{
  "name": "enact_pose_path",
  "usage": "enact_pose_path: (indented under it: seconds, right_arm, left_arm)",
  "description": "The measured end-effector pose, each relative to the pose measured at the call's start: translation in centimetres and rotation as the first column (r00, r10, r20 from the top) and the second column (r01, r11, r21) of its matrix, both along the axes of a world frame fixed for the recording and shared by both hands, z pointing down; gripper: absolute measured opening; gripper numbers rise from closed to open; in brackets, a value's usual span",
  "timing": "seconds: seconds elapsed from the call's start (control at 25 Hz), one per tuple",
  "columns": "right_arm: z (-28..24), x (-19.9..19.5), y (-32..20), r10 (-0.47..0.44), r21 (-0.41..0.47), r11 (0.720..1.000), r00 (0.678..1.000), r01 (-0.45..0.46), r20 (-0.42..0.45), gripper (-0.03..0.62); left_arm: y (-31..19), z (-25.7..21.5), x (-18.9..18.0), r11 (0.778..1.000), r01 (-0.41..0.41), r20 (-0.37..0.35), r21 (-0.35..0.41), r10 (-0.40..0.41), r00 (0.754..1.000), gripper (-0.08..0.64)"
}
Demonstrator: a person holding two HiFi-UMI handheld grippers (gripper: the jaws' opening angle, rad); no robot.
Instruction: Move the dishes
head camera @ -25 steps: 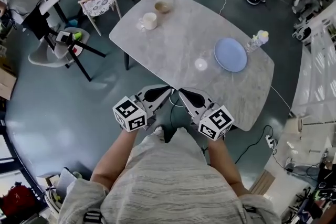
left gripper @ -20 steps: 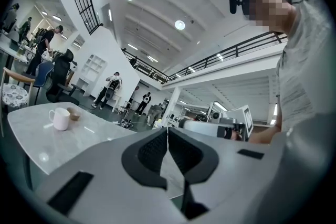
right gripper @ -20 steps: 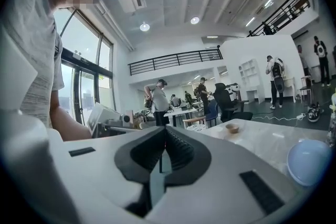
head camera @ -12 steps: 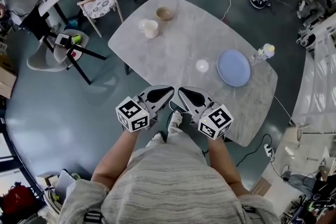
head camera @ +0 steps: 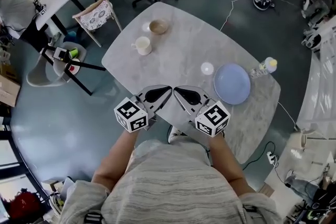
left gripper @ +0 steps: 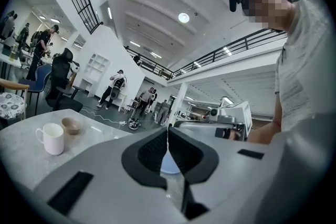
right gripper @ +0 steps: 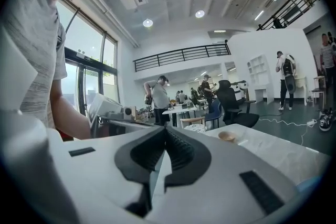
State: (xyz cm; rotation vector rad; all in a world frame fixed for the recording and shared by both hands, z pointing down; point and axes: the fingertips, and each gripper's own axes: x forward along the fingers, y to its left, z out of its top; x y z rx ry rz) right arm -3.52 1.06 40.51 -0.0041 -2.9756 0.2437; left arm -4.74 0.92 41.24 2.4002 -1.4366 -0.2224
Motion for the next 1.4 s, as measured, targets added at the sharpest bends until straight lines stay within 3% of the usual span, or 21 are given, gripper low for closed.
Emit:
enact_pose_path:
  seconds: [0.36,1.04,1.32,1.4]
  right_arm:
    - [1.2,-3.9,-5.4,-0.017,-0.005,1.0,0.999,0.017,-0.031,0.018]
    - [4.6,-19.9,-14.5,0.06,0.025,0.998,0.993,-0.057,-0.101,0.018]
    - [7.7,-24.5,-17.3,0.035,0.086,0.996,0.981,-0.019,-0.193,0.02]
    - [8.7,-25.4,-18.1,0.03,0.104,0.995,0.974,-0.006,-0.223,0.068]
  left_arm:
    - [-5.1,1.7,-4.7,0.999,0.04,0.003,-0.036,-0.04,0.999,0.021]
    - [-12.7,5.2,-20.5,0.996,0.039,-0.005,-0.083,-0.04,0.999,0.023]
    - [-14.4,7.7,-25.1,0.99,0.051,0.007,-0.129,-0.05,0.999,0.023]
    - [-14.8,8.3,-26.3,0.989,0.056,0.008,-0.14,-0.056,0.998,0.024]
